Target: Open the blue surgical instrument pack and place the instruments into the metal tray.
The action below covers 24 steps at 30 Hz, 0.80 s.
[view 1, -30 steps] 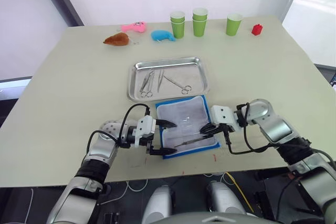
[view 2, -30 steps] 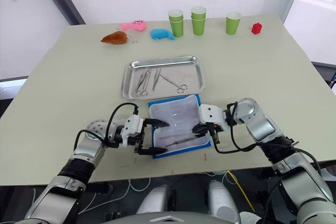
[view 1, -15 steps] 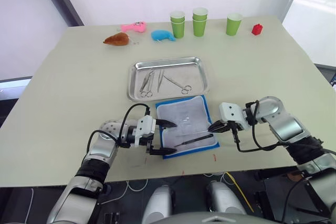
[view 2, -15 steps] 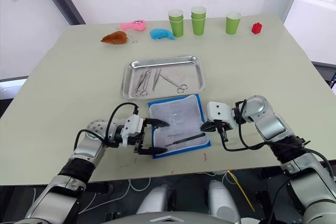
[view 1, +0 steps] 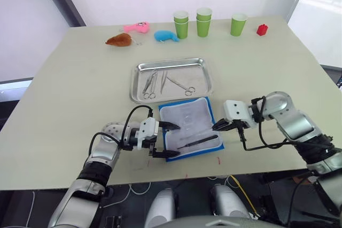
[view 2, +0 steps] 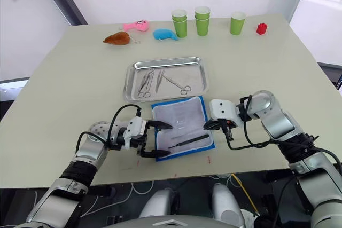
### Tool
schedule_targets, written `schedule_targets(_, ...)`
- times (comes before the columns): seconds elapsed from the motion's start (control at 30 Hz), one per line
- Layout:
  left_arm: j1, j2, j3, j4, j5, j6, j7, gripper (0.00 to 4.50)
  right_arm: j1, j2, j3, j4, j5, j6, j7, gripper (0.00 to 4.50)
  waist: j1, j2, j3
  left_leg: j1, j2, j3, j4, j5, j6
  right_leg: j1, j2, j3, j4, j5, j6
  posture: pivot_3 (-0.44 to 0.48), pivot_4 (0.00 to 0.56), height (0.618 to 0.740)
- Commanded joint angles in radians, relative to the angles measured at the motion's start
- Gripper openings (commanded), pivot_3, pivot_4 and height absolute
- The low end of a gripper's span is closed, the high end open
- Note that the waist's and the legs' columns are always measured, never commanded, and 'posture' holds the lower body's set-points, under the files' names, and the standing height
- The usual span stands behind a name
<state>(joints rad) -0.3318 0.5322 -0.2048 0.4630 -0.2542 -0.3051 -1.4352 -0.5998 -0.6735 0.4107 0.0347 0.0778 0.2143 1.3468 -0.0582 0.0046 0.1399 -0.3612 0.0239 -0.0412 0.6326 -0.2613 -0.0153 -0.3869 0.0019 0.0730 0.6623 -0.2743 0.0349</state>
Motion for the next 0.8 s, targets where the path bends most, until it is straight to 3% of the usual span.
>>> schedule_targets(0.03,0.072,0.017,-0.056,0.101,0.094,0.029,0.012,4.50,-0.027,-0.027,-0.050,-0.041,0.017,-0.010,0.011,0.03,0.000,0.000,0.000,0.000,0.000,0.000,0.000,0.000,0.000,0.000,0.000,0.000,0.000,0.000,0.000,0.000,0.150,0.740)
schedule_targets(0.8,0.050,0.010,-0.059,0.102,0.092,0.047,0.008,4.50,0.065,-0.172,-0.191,-0.013,0.116,-0.071,0.083,0.03,0.008,0.000,0.002,-0.001,-0.004,0.002,0.000,0.000,0.000,0.000,-0.004,0.003,0.000,-0.001,0.003,0.000,0.150,0.740)
